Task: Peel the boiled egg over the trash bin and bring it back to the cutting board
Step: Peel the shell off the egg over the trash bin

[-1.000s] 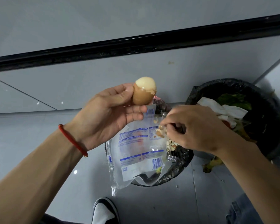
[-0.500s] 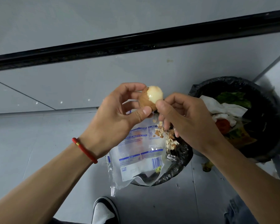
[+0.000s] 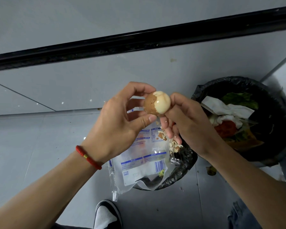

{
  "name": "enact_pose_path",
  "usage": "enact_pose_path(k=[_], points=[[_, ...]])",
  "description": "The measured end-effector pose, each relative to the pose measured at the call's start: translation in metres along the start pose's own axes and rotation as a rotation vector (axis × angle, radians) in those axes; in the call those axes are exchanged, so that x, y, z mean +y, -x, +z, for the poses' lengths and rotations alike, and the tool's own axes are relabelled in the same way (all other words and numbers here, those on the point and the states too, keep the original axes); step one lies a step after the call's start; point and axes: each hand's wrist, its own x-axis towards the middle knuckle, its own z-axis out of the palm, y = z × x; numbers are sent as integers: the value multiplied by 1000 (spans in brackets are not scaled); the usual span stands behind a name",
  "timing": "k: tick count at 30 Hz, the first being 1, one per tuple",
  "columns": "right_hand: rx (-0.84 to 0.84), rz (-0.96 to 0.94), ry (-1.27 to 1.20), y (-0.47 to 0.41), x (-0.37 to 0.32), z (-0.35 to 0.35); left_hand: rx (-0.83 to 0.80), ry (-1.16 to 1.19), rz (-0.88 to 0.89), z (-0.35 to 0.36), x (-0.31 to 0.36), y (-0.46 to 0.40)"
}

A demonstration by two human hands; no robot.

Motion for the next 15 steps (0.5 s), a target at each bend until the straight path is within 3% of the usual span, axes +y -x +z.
enact_pose_path(k=[5, 12, 15], points=[[25, -50, 217, -1, -2, 2, 5, -18, -23, -3, -1, 0], [24, -30, 71, -1, -2, 7, 40, -198, -8, -3, 0, 1], [21, -33, 57, -2, -2, 4, 48, -172, -29, -3, -2, -1]])
